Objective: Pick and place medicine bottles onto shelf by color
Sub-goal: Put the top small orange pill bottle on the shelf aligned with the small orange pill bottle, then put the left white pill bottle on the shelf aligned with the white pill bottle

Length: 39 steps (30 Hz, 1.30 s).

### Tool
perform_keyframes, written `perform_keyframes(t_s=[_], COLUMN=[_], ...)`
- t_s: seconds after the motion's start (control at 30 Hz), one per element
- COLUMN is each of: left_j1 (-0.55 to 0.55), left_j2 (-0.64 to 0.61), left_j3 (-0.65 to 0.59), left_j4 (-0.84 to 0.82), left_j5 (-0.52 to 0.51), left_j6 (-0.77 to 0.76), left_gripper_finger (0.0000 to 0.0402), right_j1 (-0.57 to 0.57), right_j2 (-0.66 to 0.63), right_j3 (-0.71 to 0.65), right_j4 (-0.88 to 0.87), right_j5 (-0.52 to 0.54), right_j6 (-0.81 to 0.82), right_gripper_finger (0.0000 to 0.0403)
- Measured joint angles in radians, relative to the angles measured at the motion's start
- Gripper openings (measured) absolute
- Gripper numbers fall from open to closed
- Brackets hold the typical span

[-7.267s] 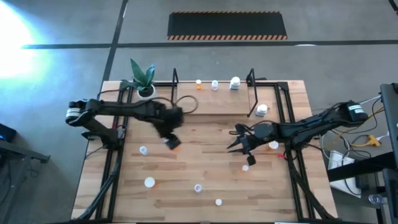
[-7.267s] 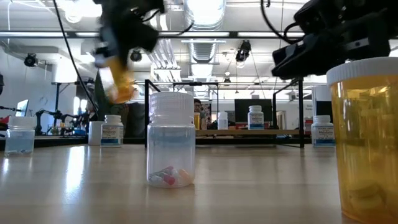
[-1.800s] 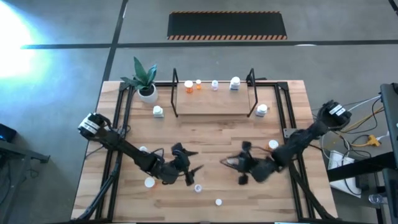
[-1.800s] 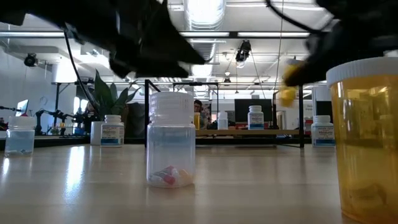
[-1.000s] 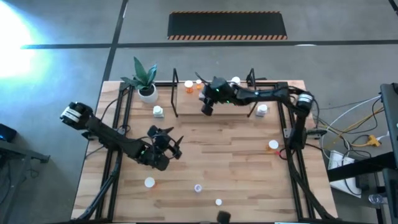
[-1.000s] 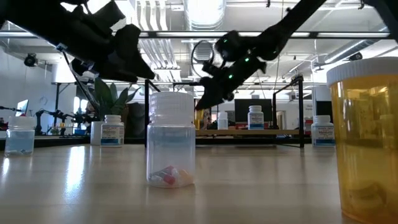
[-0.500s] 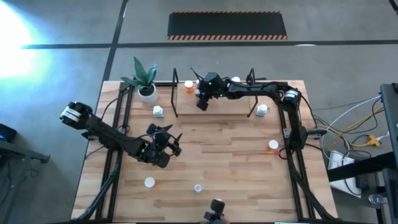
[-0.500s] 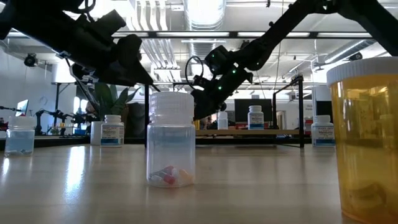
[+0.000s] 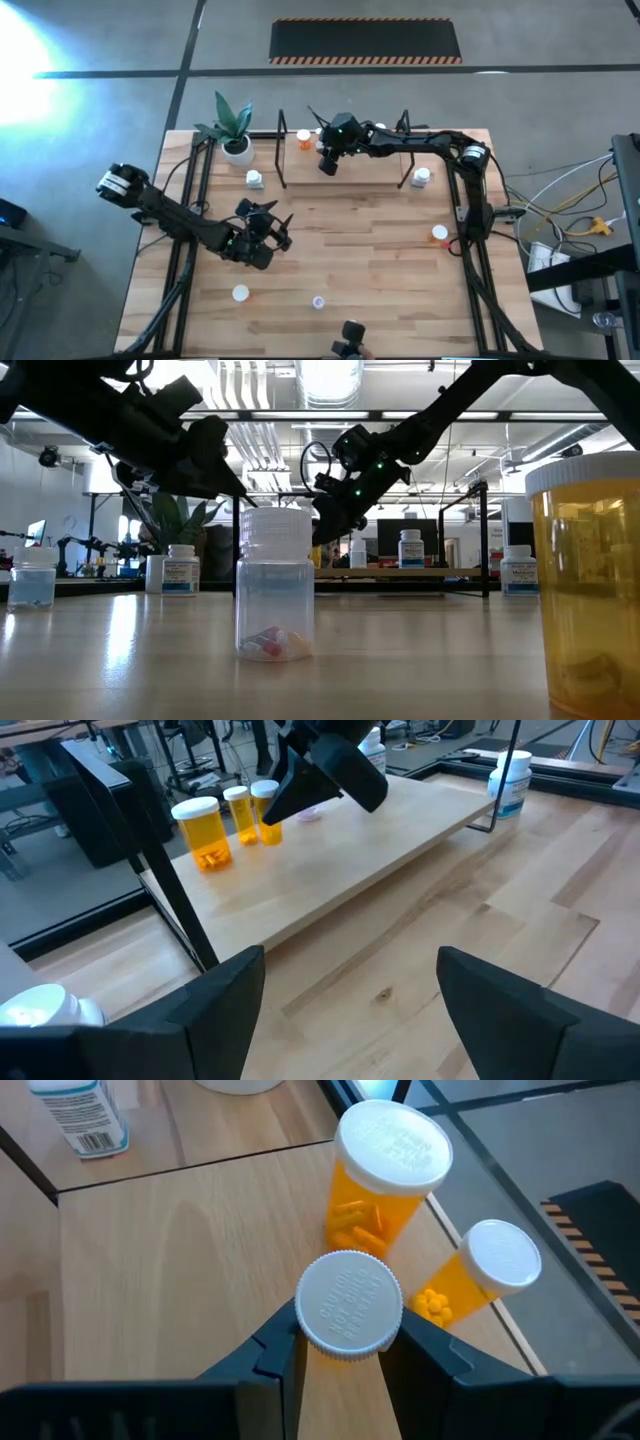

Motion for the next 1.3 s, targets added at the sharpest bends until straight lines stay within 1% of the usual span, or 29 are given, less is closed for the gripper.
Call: perform_keyframes(t_s=[0.37, 0.47, 0.6, 0.67, 0.87, 0.97, 1.13, 1.3], left_j1=[0.000, 0.000, 0.000, 0.000, 0.000, 0.000, 0.000, 0.000], left_j2=[0.000, 0.000, 0.000, 0.000, 0.000, 0.000, 0.000, 0.000], left_j3=[0.001, 0.001, 0.001, 0.000, 0.000, 0.000, 0.000, 0.000], left_j4=[0.002, 0.006, 0.007, 0.007, 0.008, 0.007, 0.008, 0.007], left_j5=[0.003, 0.004, 0.004, 0.004, 0.004, 0.005, 0.005, 0.005], left_j6=[0.000, 0.000, 0.000, 0.000, 0.000, 0.000, 0.000, 0.018], left_gripper_finger=[0.0278, 0.0278, 0.0278, 0.0278, 0.0278, 0.0278, 0.0278, 0.0278], right_j1=[0.000, 0.000, -0.001, -0.002, -0.004, -0.006, -0.006, -0.007], right_j2=[0.023, 0.023, 0.023, 0.023, 0.023, 0.016, -0.040, -0.118], right_j3=[-0.003, -0.003, -0.003, -0.003, -0.003, -0.003, -0.002, -0.001], right_j4=[0.002, 0.002, 0.003, 0.002, 0.002, -0.009, -0.047, -0.185], right_j5=[-0.009, -0.035, -0.037, -0.037, -0.034, -0.034, -0.034, -0.029], right_j6=[-0.001, -0.009, -0.014, -0.016, -0.040, -0.066, -0.104, -0.138], right_gripper_finger=[0.0103, 0.0103, 0.0107, 0.0120, 0.0188, 0.0211, 0.0220, 0.0214])
